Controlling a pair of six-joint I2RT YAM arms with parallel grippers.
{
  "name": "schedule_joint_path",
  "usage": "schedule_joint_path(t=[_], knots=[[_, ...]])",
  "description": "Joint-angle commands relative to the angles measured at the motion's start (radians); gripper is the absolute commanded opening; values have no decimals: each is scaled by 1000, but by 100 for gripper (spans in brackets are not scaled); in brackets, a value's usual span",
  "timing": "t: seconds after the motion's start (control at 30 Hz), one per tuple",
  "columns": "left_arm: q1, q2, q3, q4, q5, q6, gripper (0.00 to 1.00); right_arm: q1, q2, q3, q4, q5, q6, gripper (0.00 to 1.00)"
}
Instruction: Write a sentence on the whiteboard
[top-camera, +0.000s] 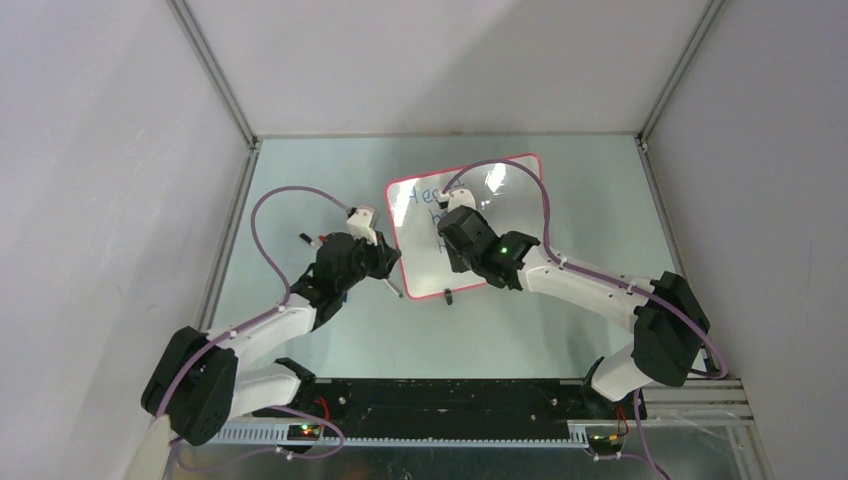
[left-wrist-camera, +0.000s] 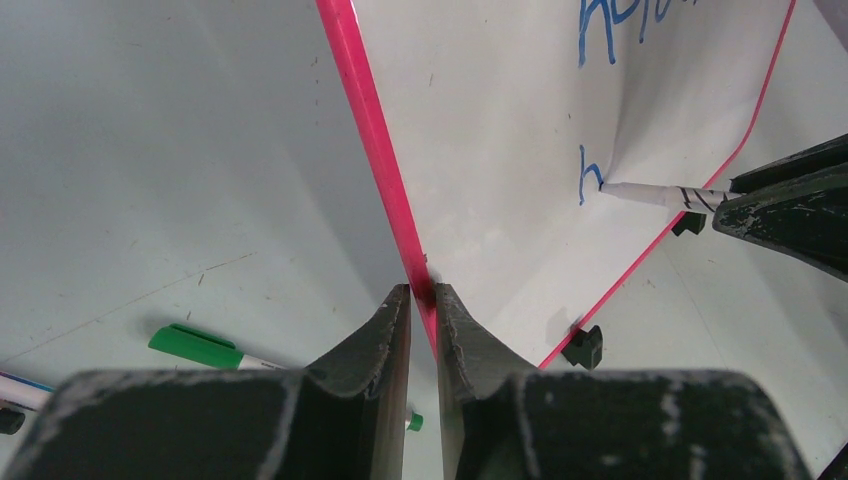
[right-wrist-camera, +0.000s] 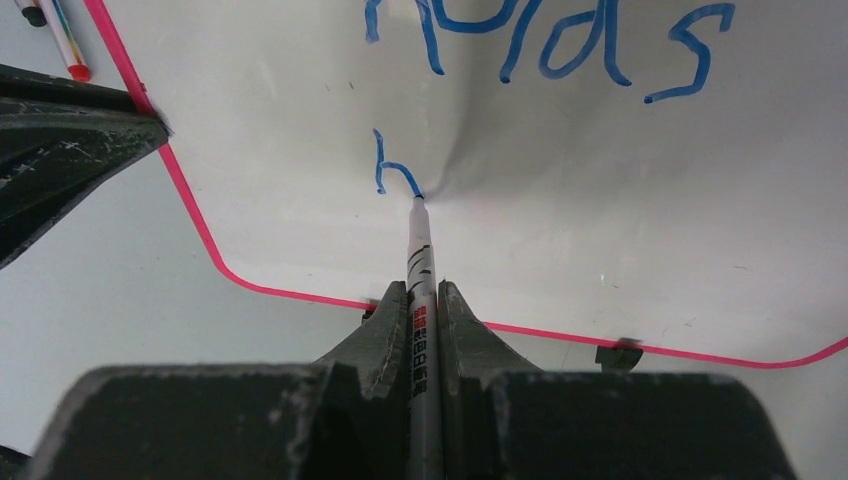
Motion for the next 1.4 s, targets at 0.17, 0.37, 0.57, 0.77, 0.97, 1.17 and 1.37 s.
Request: schedule_joint_path(t=[0.17,0.37,0.57,0.77,0.97,1.17,1.37], knots=[[-4,-26,22,17,-11,21,19,-13,-27,40,-21,-5,18,0],[-3,-27,20,16,-11,20,20,-14,-66,39,16,-33,-2,0],[-3,-29,20,17,-12,20,20,-17,-87,39,36,-30,-20,0],[-3,-27,20,17,-12,20,20,-27,-79,39,24,-8,-23,0],[-4,-27,20,17,-12,20,20,-28,-62,41,17,27,-32,0],[-3,-29,20,15,-13,22,20,-28,-50,39,19,39,-36,0],[-3,-29,20,15,-13,21,20,-28,-39,39,17,42,-32,0]])
